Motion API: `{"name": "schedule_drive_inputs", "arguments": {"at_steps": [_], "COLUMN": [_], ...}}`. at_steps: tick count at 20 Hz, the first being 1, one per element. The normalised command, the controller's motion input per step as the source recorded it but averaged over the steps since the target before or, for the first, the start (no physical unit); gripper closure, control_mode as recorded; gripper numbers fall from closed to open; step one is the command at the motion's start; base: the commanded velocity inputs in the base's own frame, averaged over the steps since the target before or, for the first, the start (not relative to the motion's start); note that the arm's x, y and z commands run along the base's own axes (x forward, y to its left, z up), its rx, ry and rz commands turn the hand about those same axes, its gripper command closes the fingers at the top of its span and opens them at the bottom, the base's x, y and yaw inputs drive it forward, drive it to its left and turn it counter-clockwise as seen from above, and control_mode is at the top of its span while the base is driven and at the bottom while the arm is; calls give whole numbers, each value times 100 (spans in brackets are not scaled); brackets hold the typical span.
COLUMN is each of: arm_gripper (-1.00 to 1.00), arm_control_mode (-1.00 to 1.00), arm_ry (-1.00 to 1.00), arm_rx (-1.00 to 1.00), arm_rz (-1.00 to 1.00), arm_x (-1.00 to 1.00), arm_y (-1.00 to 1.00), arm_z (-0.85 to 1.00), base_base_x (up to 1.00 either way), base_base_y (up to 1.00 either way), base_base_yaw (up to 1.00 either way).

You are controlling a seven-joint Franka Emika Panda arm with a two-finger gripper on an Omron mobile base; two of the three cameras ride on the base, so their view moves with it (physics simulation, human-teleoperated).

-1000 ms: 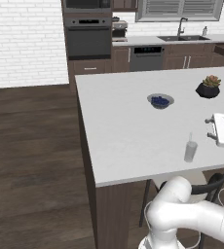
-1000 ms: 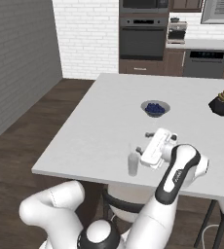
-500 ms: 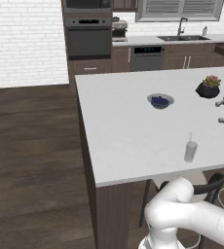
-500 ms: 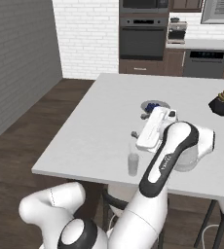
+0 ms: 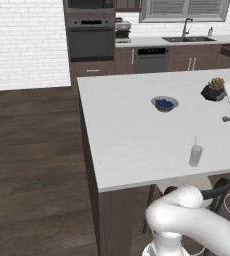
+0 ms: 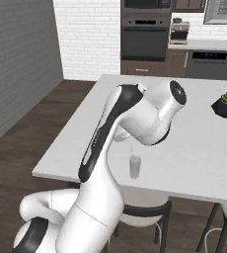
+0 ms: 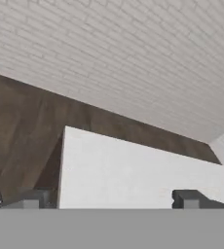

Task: Take a straw from the drawer in front and place it inside the glass cup on the dining counter.

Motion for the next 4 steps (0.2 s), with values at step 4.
{"name": "schedule_drive_inputs", "arguments": {"at_steps": [4], "arm_gripper": [-100], "arm_control_mode": [-100], "arm_ry": [1], "arm_rx": [-57], "arm_rz": [-9], "arm_x": [-30], "arm_y": [79], "arm_z": [17], "base_base_x": [0], "base_base_y": [0], "base_base_yaw": [0]}}
